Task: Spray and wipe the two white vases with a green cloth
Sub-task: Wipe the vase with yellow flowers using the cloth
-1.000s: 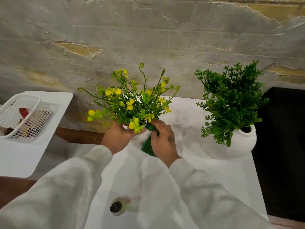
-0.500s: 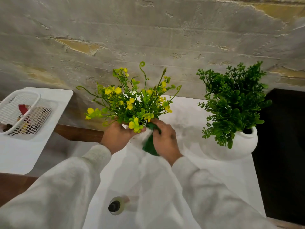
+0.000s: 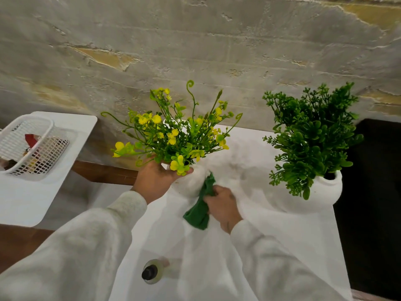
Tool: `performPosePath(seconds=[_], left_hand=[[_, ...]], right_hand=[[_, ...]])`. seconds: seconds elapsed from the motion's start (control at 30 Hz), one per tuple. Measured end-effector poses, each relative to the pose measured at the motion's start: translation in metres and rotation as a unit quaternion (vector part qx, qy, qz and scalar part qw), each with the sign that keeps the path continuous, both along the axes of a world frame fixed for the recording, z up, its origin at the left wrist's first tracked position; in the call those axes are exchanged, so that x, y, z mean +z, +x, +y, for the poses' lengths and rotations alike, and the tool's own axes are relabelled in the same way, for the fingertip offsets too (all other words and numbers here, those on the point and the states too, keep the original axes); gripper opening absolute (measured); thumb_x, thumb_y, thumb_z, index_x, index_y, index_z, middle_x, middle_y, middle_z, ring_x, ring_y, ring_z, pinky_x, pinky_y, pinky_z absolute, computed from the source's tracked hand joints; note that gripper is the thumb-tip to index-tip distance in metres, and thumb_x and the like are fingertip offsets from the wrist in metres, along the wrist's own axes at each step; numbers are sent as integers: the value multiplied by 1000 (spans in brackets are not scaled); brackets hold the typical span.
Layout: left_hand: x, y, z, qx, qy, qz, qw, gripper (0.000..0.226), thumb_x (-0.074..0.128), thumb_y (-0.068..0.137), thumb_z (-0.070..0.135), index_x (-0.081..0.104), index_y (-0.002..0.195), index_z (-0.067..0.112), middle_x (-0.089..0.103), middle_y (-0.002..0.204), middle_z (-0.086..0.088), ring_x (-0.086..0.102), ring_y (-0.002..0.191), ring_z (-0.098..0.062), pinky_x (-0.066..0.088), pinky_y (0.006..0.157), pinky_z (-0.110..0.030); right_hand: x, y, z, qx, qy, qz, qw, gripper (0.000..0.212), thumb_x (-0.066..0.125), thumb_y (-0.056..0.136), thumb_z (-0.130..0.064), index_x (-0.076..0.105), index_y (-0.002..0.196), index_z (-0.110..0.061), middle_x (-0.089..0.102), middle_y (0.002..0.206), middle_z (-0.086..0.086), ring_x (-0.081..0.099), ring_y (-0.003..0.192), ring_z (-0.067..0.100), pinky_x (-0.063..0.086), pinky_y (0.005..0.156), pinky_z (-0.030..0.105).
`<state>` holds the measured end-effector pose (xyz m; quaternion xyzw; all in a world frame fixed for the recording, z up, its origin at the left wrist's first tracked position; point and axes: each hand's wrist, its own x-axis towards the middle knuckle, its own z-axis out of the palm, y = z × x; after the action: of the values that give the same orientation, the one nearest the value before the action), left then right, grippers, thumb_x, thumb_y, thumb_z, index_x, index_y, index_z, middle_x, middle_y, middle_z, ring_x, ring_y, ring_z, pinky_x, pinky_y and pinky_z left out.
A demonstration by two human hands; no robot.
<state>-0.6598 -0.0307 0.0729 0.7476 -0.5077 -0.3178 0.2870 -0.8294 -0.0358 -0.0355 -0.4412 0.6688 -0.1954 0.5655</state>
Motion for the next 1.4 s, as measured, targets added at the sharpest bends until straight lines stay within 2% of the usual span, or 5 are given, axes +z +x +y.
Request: performPosePath(seconds=[0.7,0.97,1.17,1.3,1.4], left_hand=[[-10,5,-4,-7,28,-38,999,34,75,79,37,65,87,6,54,67,2,52,67,-23,47,69,-34],[-21,8,-5,-9,22,-53,998,40,71,78,47,68,90,9,61,74,1,56,73,-23,48,68,-32],[-25,2,-2,0,-73,-36,997,62,58,58,74,74,88,22,68,93,16,59,95,6,37,85,-9],[-31,-4,-1,62,-60,-10,996,55,71,63,64,70,91,17,72,92,-3,66,94,-22,51,89,-36],[-29,-13,-6,97,-90,19,991,45,76,60,62,68,77,21,71,76,5,68,82,-16,53,82,-33]], right_hand=[[11,0,-35,209,-31,199,957,30,47,88,-7,61,114,-3,63,117,19,61,106,36,48,85,33],[14,-4,-31,181,0,175,968,31,43,91,-5,61,116,-3,61,120,18,58,105,33,44,81,31],[24,-2,-53,188,-16,153,970,27,44,88,-3,64,105,-4,62,115,18,59,108,35,43,79,29],[24,-4,-59,160,-35,120,979,39,44,85,2,69,111,-12,65,111,12,60,107,32,51,89,33],[25,-4,-63,113,-69,69,989,55,48,84,0,65,127,-30,62,127,4,58,116,26,49,102,32]])
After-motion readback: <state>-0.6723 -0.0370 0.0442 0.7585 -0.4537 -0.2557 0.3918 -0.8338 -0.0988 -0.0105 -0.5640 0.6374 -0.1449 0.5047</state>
